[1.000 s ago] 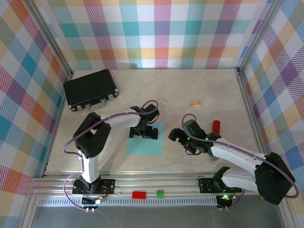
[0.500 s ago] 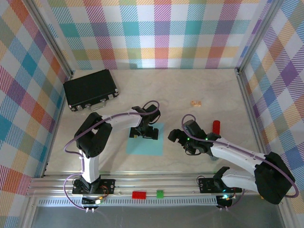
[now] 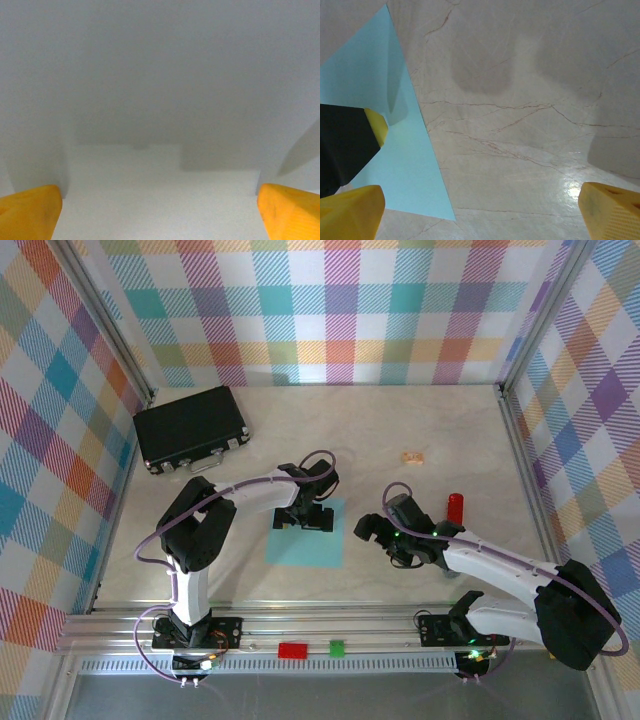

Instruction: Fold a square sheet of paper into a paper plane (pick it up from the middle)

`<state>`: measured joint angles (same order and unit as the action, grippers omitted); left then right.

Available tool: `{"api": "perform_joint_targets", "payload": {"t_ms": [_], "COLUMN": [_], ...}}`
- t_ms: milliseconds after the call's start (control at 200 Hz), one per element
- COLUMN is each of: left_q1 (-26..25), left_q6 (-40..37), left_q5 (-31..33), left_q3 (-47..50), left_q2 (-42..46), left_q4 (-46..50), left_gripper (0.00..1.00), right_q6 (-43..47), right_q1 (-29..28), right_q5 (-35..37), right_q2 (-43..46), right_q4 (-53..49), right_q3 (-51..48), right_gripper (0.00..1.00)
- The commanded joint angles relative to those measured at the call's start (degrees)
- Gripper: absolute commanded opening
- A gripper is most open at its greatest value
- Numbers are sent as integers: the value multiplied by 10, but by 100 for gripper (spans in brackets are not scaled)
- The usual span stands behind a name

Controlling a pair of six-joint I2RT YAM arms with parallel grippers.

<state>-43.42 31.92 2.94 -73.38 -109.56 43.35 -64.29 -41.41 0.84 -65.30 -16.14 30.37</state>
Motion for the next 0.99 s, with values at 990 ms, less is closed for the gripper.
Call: {"api": "perform_joint_targets", "payload": {"t_ms": [990], "left_q1": [-13], "left_q6": [1], "left_q5": [-21], "left_q3": [46], "left_q2": [-49], "left_q4": [-29], "left_gripper": [95], "right_q6": [-27], "right_q1": [1], "right_q5": [1], "right_q2": [26], "right_q4": [-17], "right_q3": [-24], "right_gripper": [99]}}
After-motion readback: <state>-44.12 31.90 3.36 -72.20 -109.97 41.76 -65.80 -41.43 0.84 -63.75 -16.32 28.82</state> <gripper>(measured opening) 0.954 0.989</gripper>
